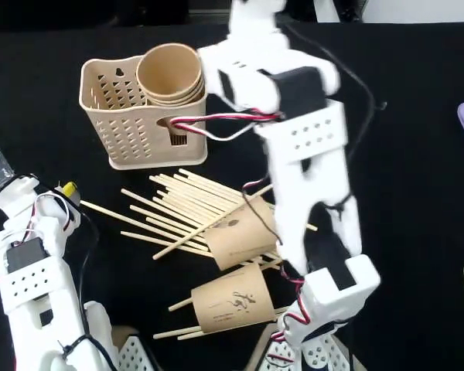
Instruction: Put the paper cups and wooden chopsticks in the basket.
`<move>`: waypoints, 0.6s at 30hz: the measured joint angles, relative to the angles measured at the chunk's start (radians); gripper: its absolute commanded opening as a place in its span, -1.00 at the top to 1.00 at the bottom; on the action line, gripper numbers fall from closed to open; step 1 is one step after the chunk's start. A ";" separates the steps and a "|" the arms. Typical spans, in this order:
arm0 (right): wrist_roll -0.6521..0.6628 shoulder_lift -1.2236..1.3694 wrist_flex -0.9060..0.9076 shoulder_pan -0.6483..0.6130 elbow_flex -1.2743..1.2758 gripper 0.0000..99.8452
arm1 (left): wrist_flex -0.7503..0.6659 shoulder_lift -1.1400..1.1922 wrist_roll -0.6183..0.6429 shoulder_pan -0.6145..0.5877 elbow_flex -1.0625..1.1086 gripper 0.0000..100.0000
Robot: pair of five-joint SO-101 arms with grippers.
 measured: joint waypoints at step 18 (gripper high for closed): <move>0.126 -0.365 0.187 0.087 0.563 0.45 | 0.000 0.000 0.000 0.000 0.000 0.52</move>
